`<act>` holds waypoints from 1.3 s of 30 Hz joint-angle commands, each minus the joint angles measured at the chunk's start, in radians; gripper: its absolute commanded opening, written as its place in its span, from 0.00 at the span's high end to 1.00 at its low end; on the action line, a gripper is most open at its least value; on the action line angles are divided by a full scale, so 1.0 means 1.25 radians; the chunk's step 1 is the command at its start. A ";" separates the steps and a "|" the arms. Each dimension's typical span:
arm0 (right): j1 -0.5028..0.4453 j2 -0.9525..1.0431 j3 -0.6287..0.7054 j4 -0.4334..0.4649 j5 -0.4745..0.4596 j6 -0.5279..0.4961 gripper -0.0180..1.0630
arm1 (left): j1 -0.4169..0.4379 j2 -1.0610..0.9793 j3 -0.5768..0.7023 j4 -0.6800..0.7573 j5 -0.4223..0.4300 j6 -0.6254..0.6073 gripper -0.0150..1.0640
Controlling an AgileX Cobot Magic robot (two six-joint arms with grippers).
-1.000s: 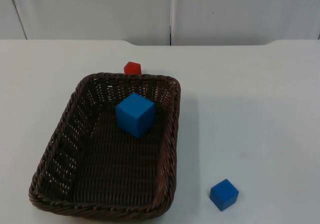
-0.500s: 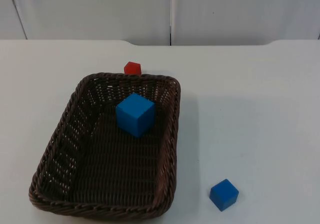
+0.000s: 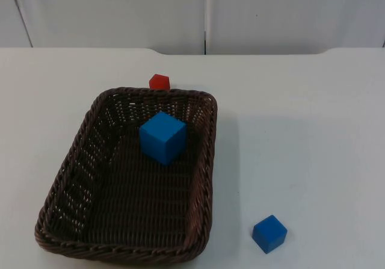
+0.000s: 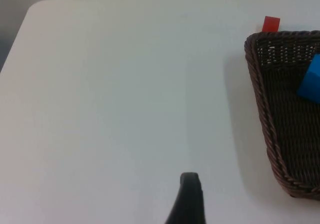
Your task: Pick up the basket with the left hand and place the largest block into the basket with the right hand.
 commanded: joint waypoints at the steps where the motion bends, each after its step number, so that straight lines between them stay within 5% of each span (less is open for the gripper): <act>1: 0.004 -0.002 0.003 -0.006 0.033 0.003 0.26 | 0.002 -0.003 0.003 -0.007 -0.009 -0.001 0.36; 25: 0.004 -0.002 0.026 -0.062 0.070 0.045 0.26 | 0.002 -0.003 0.003 -0.009 -0.009 -0.001 0.36; 28: 0.004 -0.002 0.026 -0.062 0.070 0.045 0.26 | 0.002 -0.003 0.003 -0.009 -0.009 -0.001 0.28; 33: 0.004 -0.002 0.026 -0.062 0.070 0.045 0.26 | 0.002 -0.003 0.003 -0.009 -0.009 -0.001 0.01; 39: 0.004 -0.002 0.026 -0.062 0.070 0.045 0.25 | 0.002 -0.003 0.003 -0.011 -0.009 -0.001 0.01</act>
